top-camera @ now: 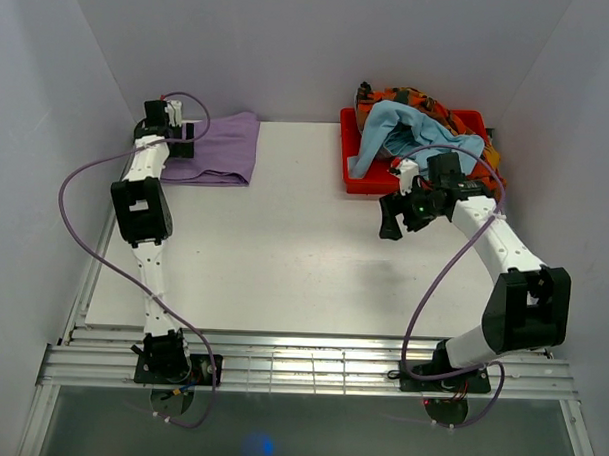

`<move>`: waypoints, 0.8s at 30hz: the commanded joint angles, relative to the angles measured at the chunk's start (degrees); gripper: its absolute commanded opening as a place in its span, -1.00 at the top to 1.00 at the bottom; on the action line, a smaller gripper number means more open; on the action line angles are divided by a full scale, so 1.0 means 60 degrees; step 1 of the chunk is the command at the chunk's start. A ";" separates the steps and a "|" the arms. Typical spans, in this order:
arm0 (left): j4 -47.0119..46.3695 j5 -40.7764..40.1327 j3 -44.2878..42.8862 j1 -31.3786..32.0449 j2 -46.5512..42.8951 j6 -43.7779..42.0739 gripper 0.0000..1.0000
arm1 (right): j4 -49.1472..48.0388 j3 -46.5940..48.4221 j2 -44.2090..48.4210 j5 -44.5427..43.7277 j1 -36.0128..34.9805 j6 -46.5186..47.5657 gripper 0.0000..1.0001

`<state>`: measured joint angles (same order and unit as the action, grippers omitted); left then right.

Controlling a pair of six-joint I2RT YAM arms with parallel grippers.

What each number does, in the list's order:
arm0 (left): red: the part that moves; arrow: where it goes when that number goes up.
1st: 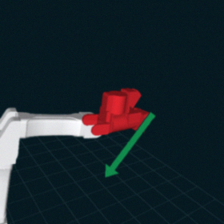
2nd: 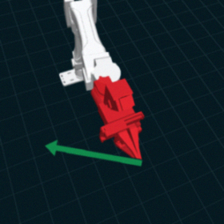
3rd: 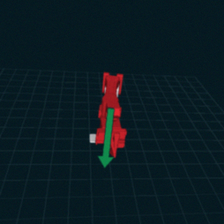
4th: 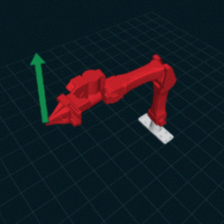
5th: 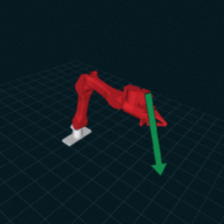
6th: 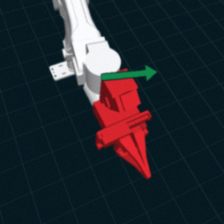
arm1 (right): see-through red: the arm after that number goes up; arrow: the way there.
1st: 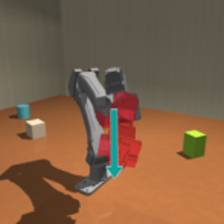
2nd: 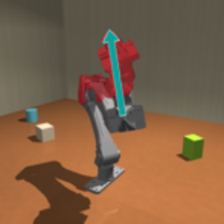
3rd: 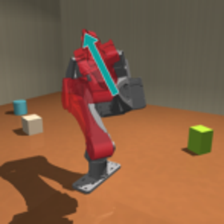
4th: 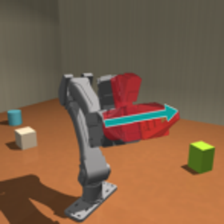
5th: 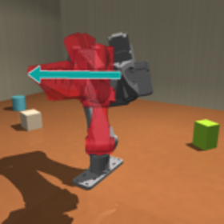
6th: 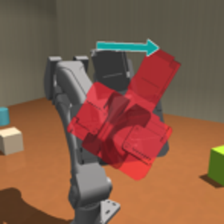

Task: Fold and stack the trousers
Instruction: Neatly place the folded trousers to the corner

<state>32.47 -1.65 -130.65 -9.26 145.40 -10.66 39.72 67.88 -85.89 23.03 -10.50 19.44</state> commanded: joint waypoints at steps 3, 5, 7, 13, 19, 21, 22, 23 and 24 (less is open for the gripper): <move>-0.1820 0.0463 0.0650 0.0034 -0.3634 0.0516 -0.96 | -0.0014 0.0508 0.1261 -0.0175 0.0066 -0.0296 -0.80; -0.2361 0.1021 0.1280 0.0034 -0.4802 0.0661 -0.96 | -0.0014 0.0523 0.1701 -0.0468 0.0095 -0.0296 -0.80; -0.2263 0.1445 0.1457 0.0034 -0.5393 0.0648 -0.96 | -0.0014 0.0494 0.2110 -0.0716 0.0153 -0.0267 -0.80; 0.0678 0.2677 0.2041 0.0092 -0.6829 0.0165 -0.96 | -0.0029 -0.0149 0.3004 -0.1332 0.0402 -0.0281 -0.80; 0.1781 0.3203 0.6578 0.0107 -0.9636 -0.0084 -0.96 | -0.0204 -0.1494 0.3693 -0.0617 0.0593 -0.0222 -0.80; 0.1606 0.3394 0.7809 0.0093 -1.0460 -0.0099 -0.96 | -0.0394 -0.1979 0.3782 -0.0353 0.0593 -0.0456 -0.80; 0.1547 0.3642 0.8903 0.0107 -1.0856 -0.0201 -0.96 | -0.0468 -0.2402 0.3956 -0.0293 0.0622 -0.0414 -0.80; 0.1460 0.3746 0.9363 0.0107 -1.1541 -0.0245 -0.96 | -0.0584 -0.2581 0.4060 -0.0452 0.0622 -0.0341 -0.80; 0.1357 0.3732 0.9788 0.0107 -1.1867 -0.0217 -0.96 | -0.0615 -0.2713 0.4177 -0.0584 0.0622 -0.0195 -0.80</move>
<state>38.11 17.17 -77.84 -8.60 82.35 -10.96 38.04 54.04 -63.09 18.61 -7.09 18.00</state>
